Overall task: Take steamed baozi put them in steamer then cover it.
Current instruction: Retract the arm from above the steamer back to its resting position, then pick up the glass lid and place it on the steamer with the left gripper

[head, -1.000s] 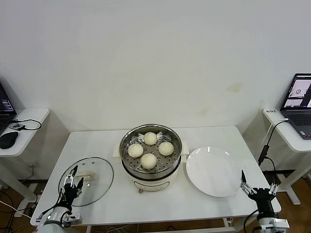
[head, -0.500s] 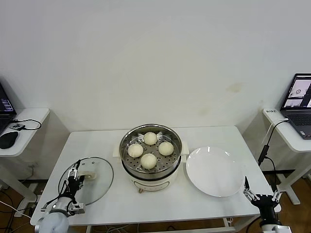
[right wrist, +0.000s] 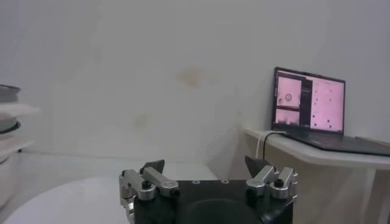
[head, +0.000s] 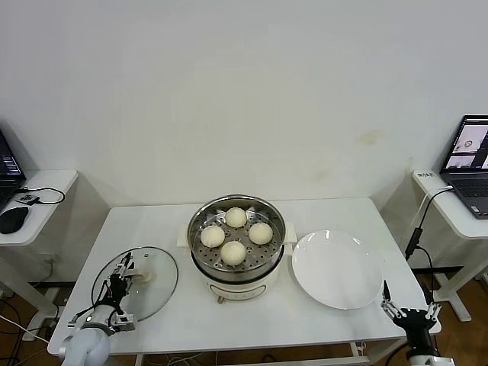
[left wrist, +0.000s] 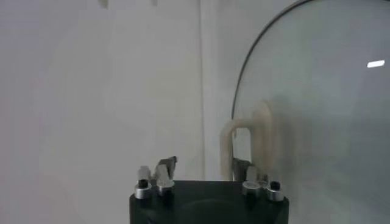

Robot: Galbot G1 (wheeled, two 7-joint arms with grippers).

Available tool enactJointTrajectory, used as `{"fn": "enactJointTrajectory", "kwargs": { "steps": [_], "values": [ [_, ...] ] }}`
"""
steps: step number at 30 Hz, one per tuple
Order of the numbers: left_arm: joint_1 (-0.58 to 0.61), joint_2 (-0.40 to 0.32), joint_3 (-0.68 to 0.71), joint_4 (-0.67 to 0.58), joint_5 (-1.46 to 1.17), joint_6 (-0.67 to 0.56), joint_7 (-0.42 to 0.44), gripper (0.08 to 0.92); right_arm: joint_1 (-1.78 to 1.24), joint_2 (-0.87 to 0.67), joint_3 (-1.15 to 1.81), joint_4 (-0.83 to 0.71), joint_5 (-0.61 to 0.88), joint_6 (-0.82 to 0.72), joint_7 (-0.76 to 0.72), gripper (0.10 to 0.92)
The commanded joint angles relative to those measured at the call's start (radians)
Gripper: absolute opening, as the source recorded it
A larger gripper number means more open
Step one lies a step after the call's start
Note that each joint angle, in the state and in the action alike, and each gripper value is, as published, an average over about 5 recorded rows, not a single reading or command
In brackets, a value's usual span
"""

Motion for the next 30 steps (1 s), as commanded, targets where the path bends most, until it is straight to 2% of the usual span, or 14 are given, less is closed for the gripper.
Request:
{"fn": "enactJointTrajectory", "kwargs": {
  "steps": [1,7,12,15,24,27,30],
  "values": [
    [-0.013,-0.001,0.0,0.01,-0.028,-0.009,-0.041,0.437,-0.006,0.002,0.0,0.001,0.0,0.004,-0.001,0.823],
    [0.012,0.003,-0.028,-0.053,-0.041,-0.017,-0.105,0.264,-0.019,0.004,-0.011,0.014,-0.005,0.007,-0.003,0.823],
    [0.055,0.03,-0.08,-0.146,-0.039,-0.013,-0.109,0.15,-0.025,0.012,-0.028,0.023,-0.014,0.008,-0.005,0.823],
    [0.09,0.062,-0.119,-0.224,-0.06,0.004,-0.075,0.142,-0.025,0.014,-0.038,0.027,-0.019,0.008,-0.005,0.823],
    [0.182,0.181,-0.192,-0.546,-0.168,0.144,0.12,0.142,-0.024,0.022,-0.052,0.023,-0.067,0.027,0.004,0.823],
    [0.167,0.202,-0.168,-0.621,-0.219,0.205,0.155,0.142,-0.029,0.028,-0.061,0.021,-0.092,0.039,0.007,0.823],
    [0.14,0.232,-0.084,-0.69,-0.272,0.274,0.174,0.142,-0.03,0.04,-0.071,0.019,-0.123,0.054,0.021,0.823]
  ]
}}
